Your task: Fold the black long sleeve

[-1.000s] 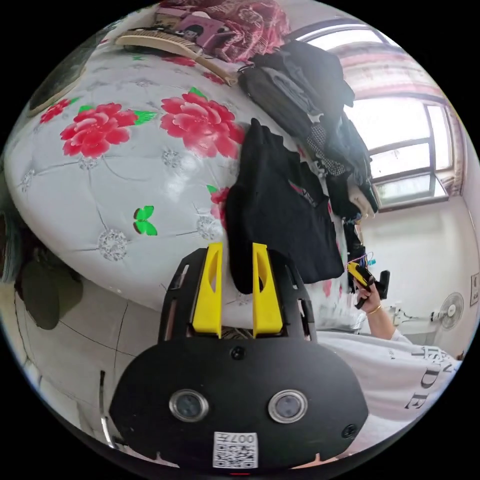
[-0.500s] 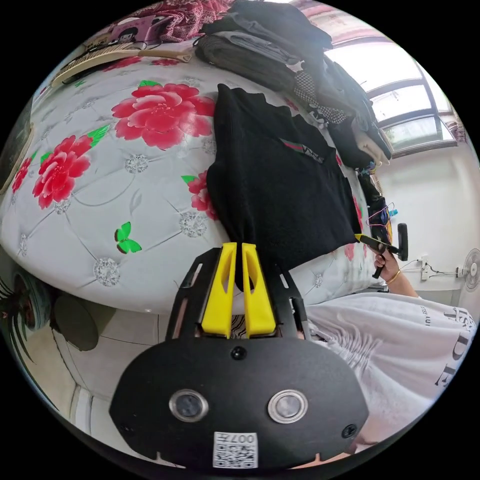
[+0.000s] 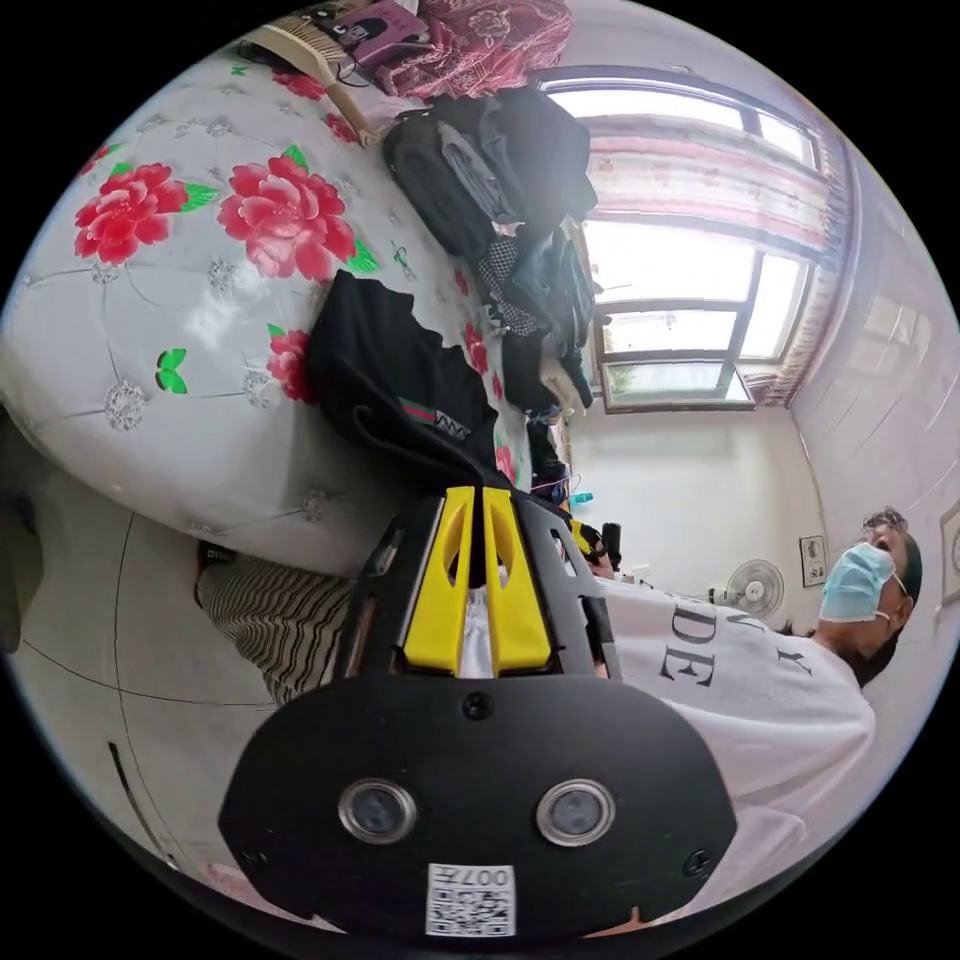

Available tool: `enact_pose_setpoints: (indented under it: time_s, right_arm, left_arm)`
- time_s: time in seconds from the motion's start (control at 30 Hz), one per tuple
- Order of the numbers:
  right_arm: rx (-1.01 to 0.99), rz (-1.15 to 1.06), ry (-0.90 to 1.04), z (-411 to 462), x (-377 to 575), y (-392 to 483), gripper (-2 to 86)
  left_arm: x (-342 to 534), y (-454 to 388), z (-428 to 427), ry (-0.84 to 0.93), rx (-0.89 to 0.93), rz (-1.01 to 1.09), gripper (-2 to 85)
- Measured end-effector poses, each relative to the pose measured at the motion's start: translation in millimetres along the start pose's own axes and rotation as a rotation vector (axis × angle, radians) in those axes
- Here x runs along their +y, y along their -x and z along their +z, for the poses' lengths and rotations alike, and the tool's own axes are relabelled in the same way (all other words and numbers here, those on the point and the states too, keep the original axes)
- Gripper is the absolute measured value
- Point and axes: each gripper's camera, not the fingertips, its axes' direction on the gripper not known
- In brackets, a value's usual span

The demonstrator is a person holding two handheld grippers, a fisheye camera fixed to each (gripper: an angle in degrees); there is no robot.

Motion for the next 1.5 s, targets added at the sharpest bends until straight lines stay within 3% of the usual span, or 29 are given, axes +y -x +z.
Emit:
enact_pose_setpoints:
  time_s: [0.2,0.33,0.43,0.6,0.7,0.97,1.13,1.37,1.5]
  right_arm:
    - [-0.081,0.023,-0.110,-9,-107,21,3.4]
    - [0.075,0.137,-0.232,17,-186,13,5.0]
    - [0.179,0.129,-0.224,40,-196,10,6.1]
    - [0.262,0.104,-0.269,43,-140,-9,8.2]
    - [0.315,0.205,-0.309,32,-105,-31,9.5]
    - [0.044,0.430,-0.262,67,-109,-66,9.6]
    - [-0.049,0.524,-0.389,49,-105,-71,5.4]
    - [-0.050,0.552,-0.387,39,-84,-70,3.9]
    - [0.123,0.335,-0.339,30,-124,-4,3.5]
  left_arm:
    - [-107,25,3,-0.191,0.084,-0.132,0.1]
    - [-195,52,32,-0.357,-0.019,-0.247,5.7]
    - [-212,56,41,-0.412,-0.150,-0.260,10.0]
    - [-180,50,48,-0.305,-0.358,-0.077,11.8]
    - [-141,59,57,-0.240,-0.433,-0.055,12.3]
    - [-149,87,102,-0.119,-0.514,-0.145,7.5]
    - [-145,104,83,-0.126,-0.373,-0.201,4.6]
    - [-88,125,69,-0.229,-0.256,-0.239,6.5]
    - [-81,126,61,-0.221,-0.255,-0.251,7.8]
